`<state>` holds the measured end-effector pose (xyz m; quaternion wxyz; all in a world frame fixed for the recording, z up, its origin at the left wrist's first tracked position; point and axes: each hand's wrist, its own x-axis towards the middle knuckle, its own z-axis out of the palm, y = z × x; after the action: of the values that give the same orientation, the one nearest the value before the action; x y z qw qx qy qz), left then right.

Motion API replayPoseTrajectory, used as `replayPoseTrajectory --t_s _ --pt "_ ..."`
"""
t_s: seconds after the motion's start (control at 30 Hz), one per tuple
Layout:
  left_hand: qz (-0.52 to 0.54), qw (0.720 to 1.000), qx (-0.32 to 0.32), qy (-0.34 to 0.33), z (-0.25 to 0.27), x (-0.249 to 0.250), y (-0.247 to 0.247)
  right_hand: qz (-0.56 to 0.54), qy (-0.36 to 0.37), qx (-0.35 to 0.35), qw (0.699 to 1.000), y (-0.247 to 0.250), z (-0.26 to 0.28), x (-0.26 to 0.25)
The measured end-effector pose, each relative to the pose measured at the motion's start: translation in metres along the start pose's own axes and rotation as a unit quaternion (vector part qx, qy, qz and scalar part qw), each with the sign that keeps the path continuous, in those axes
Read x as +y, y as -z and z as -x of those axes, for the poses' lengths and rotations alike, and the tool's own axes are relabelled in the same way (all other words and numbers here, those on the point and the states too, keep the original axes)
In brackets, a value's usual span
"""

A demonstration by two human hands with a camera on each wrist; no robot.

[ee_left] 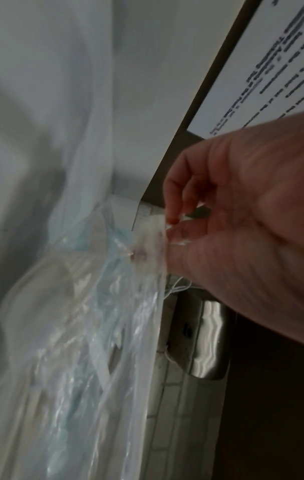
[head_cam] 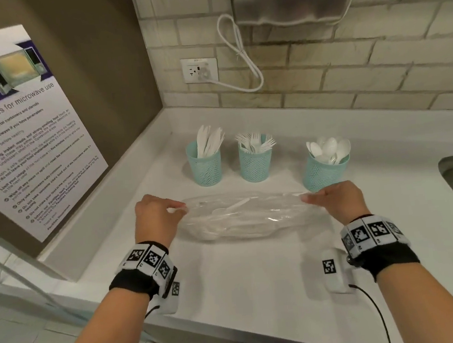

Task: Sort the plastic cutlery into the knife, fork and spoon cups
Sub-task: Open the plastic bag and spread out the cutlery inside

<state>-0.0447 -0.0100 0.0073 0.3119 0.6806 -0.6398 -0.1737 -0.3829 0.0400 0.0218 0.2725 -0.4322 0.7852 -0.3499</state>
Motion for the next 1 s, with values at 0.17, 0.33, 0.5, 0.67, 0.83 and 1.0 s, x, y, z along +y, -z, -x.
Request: replayPoseTrajectory --t_s 0.17,0.33,0.5,0.67,0.83,1.0 --pt "0.029 0.996 -0.087 0.021 -0.004 -0.008 0.002 0.012 -0.047 -0.026 0.998 0.004 -0.005 0.012" --pt "0.012 0.993 -0.046 -0.109 -0.001 -0.01 -0.008 0.119 0.106 0.031 0.987 -0.004 0.0 0.009" --pt "-0.106 0.982 -0.102 -0.116 0.007 0.006 -0.017 0.265 0.141 -0.045 0.953 -0.024 0.007 -0.003" --pt "-0.065 0.981 -0.167 -0.07 0.01 0.017 -0.016 0.285 0.135 -0.106 0.943 -0.021 0.005 0.001" --pt "-0.053 0.975 -0.212 -0.041 0.013 0.011 -0.021 0.346 0.087 -0.111 0.927 -0.017 0.005 0.004" --pt "-0.04 0.974 -0.218 -0.043 0.014 0.014 -0.029 0.25 0.238 -0.088 0.935 -0.05 0.017 -0.029"
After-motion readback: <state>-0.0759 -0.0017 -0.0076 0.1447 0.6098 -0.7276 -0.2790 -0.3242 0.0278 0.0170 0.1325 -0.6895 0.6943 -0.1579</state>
